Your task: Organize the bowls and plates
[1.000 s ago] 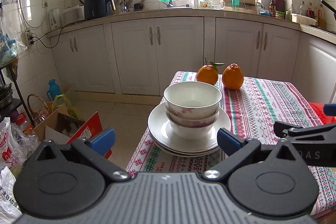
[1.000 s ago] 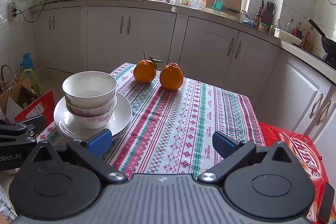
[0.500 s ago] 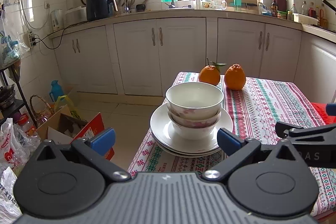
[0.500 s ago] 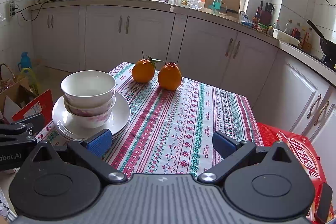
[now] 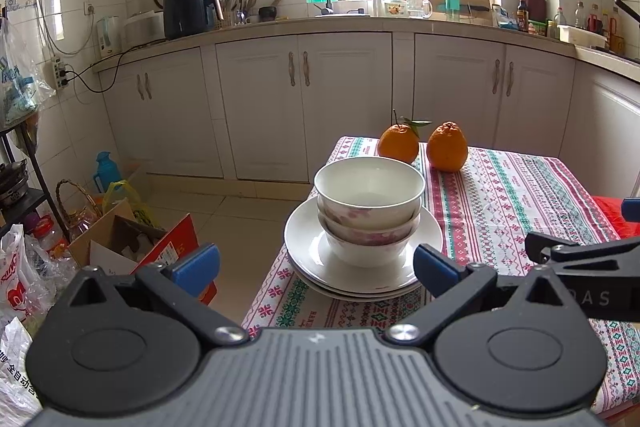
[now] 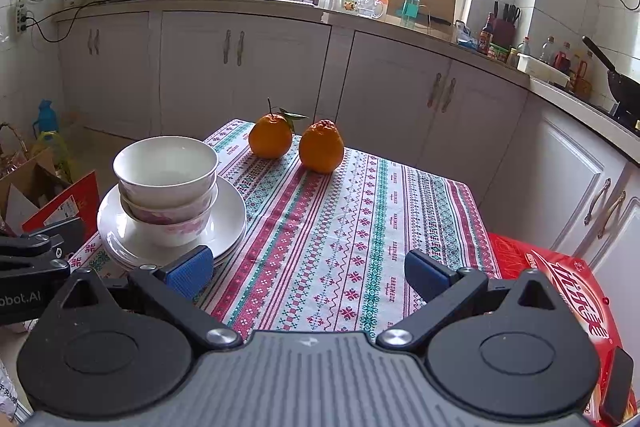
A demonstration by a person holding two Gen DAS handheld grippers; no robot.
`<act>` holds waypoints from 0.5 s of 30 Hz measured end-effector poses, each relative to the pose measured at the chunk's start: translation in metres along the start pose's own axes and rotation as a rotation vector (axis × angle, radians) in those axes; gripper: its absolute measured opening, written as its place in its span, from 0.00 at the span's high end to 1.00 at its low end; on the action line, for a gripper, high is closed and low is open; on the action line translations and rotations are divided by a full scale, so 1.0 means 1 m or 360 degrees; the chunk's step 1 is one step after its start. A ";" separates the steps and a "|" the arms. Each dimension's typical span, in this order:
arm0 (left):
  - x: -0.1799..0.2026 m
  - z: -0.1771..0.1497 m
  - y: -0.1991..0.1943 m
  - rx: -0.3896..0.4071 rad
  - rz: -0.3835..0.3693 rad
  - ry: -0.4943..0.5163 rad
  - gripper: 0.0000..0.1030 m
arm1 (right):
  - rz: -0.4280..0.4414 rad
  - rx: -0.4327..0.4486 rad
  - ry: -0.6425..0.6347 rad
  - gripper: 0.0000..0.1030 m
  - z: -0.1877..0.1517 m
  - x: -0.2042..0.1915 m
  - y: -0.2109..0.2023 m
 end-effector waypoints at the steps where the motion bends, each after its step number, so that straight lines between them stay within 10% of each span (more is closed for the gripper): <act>1: 0.000 0.000 0.000 0.0000 0.0000 0.0000 0.01 | 0.0000 0.0000 0.0001 0.00 0.000 0.000 0.000; 15: 0.000 0.000 0.001 -0.0001 0.0003 0.0005 0.01 | 0.0003 -0.0002 0.0006 0.00 -0.001 0.001 0.001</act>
Point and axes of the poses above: each gripper's, at about its wrist camera, not at the fingertips, and y roughly the way its jaws point, x to its right, z to its top, the point moved 8 cm from there along y, roughly the way its jaws point, and after that the axes turned 8 degrees about -y, right-handed, at the moved point
